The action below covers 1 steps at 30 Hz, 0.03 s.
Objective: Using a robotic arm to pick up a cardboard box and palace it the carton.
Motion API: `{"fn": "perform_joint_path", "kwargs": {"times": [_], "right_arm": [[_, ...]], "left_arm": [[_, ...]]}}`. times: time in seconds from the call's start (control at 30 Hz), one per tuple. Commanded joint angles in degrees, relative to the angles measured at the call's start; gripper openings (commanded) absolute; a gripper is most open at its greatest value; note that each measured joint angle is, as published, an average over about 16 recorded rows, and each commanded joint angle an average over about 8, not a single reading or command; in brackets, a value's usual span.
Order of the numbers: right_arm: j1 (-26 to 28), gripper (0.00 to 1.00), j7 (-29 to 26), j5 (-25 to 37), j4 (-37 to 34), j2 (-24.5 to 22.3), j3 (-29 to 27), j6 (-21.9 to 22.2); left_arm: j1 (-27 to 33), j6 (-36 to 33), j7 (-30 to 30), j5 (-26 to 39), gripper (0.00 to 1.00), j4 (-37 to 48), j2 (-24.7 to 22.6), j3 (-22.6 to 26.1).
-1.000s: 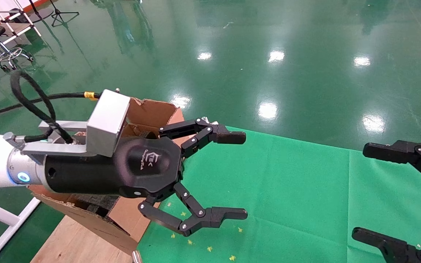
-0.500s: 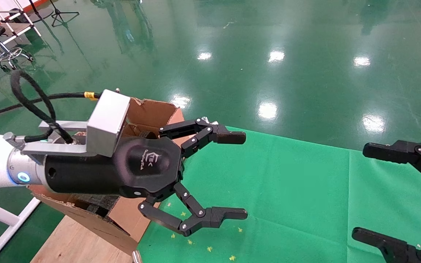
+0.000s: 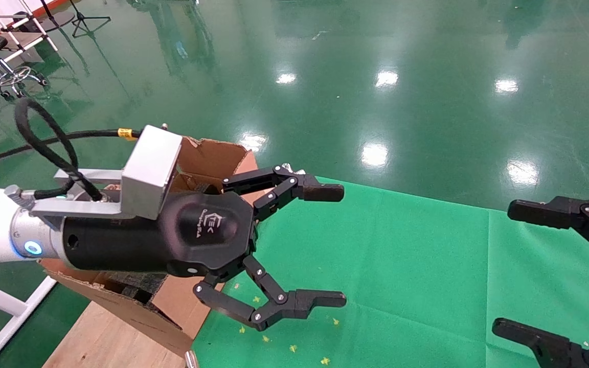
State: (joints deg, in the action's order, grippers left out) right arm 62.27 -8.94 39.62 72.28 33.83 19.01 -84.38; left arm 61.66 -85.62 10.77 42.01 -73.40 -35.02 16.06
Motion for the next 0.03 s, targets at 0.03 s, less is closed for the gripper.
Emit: {"fn": "perform_joint_path", "kwargs": {"times": [0.03], "right_arm": [[0.0,1.0,0.0,0.0,0.0,0.0,0.0,0.0]], "left_arm": [[0.0,0.0,0.0,0.0,1.0,0.0,0.0,0.0]]}}
